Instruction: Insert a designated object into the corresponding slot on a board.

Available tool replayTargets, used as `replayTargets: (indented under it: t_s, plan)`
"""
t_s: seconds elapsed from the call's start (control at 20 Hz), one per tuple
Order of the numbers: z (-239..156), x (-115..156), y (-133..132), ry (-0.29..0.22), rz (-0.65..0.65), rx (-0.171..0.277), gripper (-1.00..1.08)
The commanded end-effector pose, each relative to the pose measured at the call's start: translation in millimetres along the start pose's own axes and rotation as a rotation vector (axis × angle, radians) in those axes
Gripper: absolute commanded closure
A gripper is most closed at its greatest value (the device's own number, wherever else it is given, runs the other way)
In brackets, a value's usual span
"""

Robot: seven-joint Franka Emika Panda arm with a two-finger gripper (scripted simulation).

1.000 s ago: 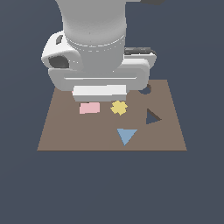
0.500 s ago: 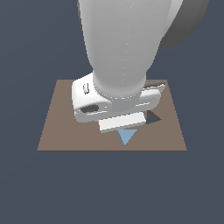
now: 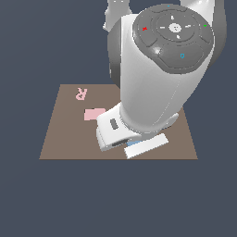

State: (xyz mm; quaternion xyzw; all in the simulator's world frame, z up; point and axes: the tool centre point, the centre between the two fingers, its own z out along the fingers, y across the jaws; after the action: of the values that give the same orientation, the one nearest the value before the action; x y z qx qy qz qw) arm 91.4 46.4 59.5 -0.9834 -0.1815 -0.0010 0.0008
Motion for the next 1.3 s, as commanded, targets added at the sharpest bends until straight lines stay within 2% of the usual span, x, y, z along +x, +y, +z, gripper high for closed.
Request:
replayTargets:
  t_s: [0.0, 0.85, 0.9, 1.25]
  plan:
    - [5, 5, -3, -0.001, -0.022, -0.001, -0.92]
    - [30, 9, -7, -0.002, -0.042, -0.001, -0.92]
    - [30, 9, -7, -0.002, -0.042, -0.001, 1.08]
    - [30, 9, -7, -0.002, -0.042, -0.001, 1.08]
